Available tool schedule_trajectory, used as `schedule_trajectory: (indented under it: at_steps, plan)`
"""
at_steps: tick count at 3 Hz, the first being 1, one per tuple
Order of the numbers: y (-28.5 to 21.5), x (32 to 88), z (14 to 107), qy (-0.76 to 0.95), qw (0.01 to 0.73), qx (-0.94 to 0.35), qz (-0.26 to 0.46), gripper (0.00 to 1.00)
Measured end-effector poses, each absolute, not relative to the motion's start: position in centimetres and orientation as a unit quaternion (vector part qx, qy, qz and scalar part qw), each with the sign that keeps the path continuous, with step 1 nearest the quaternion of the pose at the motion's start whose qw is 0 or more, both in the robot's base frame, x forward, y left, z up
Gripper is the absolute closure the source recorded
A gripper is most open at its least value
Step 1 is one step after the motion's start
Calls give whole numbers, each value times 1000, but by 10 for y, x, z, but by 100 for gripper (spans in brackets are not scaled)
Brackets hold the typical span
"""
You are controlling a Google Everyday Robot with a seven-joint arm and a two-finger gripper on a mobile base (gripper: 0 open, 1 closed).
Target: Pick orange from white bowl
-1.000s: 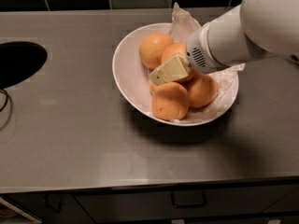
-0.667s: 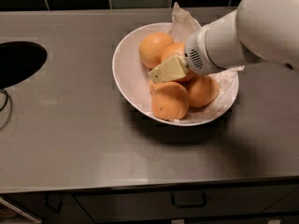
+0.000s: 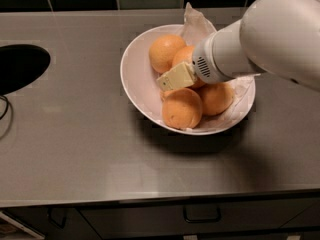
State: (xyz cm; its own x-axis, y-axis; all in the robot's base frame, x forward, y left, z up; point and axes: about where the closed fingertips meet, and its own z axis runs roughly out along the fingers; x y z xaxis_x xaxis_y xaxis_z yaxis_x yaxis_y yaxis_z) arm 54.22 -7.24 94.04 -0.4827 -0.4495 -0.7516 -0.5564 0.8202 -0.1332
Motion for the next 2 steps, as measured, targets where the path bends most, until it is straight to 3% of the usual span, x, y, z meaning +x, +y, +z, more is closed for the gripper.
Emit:
schedule_trajectory:
  at_steps: [1,2]
  plan:
    - [-70,544,936,863,412,-289,44,17]
    - [-72,547,932,868,412,-277,21,36]
